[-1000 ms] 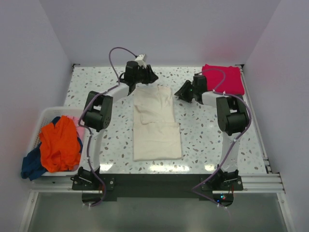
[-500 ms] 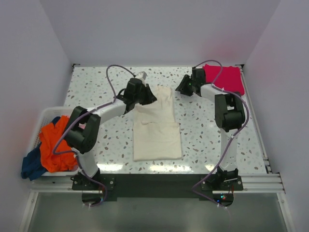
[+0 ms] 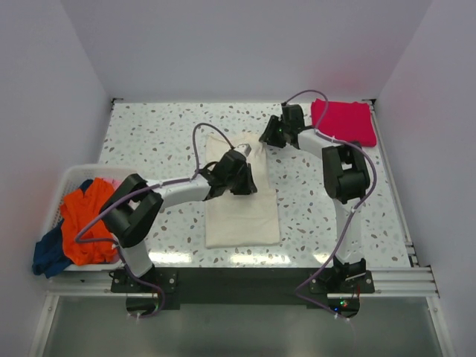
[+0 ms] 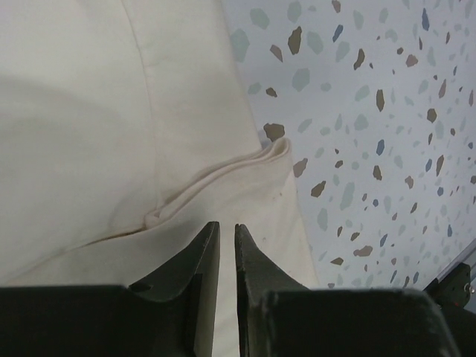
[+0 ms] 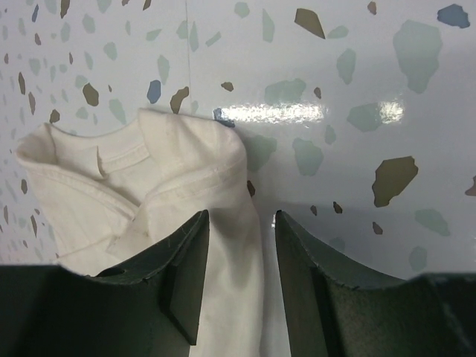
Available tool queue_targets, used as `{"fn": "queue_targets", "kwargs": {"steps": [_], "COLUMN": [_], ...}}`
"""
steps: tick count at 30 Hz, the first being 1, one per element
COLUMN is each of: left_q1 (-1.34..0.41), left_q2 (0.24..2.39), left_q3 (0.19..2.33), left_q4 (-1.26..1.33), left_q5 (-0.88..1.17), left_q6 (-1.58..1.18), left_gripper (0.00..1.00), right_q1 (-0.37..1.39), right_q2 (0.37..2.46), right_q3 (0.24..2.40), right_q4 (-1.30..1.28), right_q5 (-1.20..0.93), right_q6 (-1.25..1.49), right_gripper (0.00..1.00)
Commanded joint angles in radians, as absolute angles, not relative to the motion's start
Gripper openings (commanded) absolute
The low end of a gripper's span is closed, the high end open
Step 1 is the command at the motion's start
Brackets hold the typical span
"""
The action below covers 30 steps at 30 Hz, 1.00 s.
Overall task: Fold and stack the t-shirts
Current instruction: Fold the tshirt
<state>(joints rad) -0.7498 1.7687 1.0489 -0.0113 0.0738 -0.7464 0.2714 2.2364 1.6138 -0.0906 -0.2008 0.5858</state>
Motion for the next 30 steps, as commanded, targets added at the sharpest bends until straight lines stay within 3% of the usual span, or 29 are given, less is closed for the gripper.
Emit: {"fn": "queue_targets", "kwargs": {"steps": [1,4,15,30], "left_q1": [-0.765,-0.770,-0.778,-0.741], "left_q2": [1.779,1.798,1.862,1.979], "left_q3": [1.034,1.031,1.061,1.277], "left_q4": [-0.057,-0.080,-0.152,-0.227], "left_q5": [0.025,0.020,0.021,0.078], "left_q6": [-0.759,-0.756,-0.712,-0.620], "left_gripper": [0.18,0.16,0.13,0.13], "right_q1": [0.273,0.285,0.304,0.308], "right_q2": [2.255,2.273,2.329,2.342], "right_q3": [1.661,1.689,1.812,1.940], "right_q4": [-0.086,-0.103,-0.181,-0.278], "right_q5": [-0.167,-0.158,-0.072,0.084], "right_q6": [0.568,0.563,0.500,0.388], "right_gripper": [0.44,0.43,0.14,0.13]}}
